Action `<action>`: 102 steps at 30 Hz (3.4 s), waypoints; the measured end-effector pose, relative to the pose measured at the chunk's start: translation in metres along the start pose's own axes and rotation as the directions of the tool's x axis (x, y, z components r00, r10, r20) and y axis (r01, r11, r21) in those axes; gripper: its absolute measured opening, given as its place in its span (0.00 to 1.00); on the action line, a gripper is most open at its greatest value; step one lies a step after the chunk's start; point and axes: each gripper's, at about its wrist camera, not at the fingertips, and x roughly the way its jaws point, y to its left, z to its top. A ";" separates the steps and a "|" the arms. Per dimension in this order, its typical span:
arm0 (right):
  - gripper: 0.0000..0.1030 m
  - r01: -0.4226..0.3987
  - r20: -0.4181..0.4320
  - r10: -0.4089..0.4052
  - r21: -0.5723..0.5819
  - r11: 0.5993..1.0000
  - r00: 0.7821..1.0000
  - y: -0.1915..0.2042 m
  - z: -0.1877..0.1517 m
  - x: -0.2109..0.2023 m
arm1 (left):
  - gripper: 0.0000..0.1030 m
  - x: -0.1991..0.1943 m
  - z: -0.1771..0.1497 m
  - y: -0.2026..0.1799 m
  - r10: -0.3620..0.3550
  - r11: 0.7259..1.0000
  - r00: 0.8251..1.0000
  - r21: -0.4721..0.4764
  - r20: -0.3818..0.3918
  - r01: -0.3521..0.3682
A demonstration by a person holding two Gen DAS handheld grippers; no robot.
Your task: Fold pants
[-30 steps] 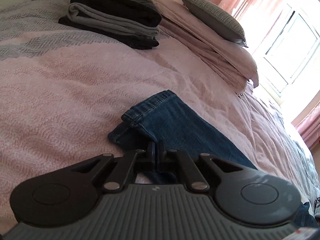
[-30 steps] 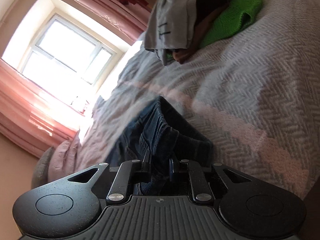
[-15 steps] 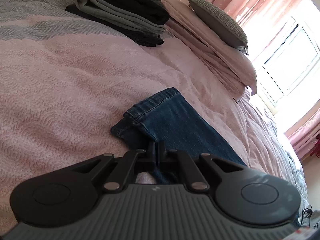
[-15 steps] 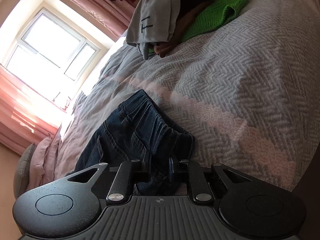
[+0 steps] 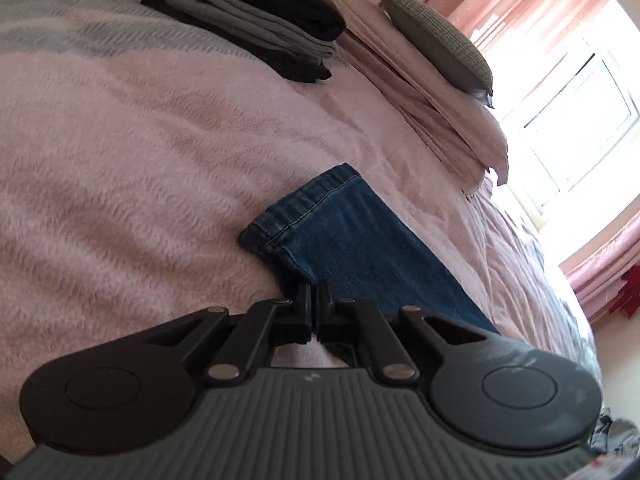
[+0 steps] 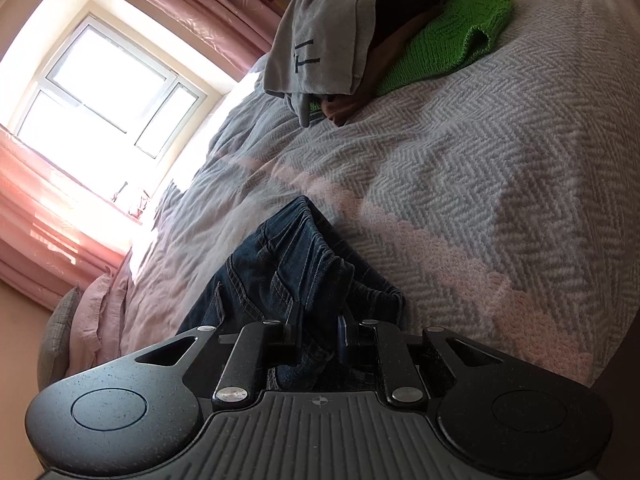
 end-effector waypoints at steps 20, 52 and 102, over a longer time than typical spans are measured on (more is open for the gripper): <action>0.25 -0.092 0.045 0.087 0.118 0.989 0.995 -0.036 -0.005 -0.028 | 0.03 0.003 0.000 -0.015 0.057 0.995 0.998 0.079 0.040 -0.060; 0.45 0.349 0.295 -0.202 -0.626 0.698 0.934 0.065 -0.070 -0.008 | 0.06 -0.043 -0.029 -0.105 0.148 0.886 0.988 0.440 0.033 -0.147; 0.41 0.075 0.004 -0.148 -0.876 0.476 0.989 0.114 -0.209 0.051 | 0.33 -0.036 -0.266 -0.270 -0.093 0.520 0.959 0.808 -0.269 0.278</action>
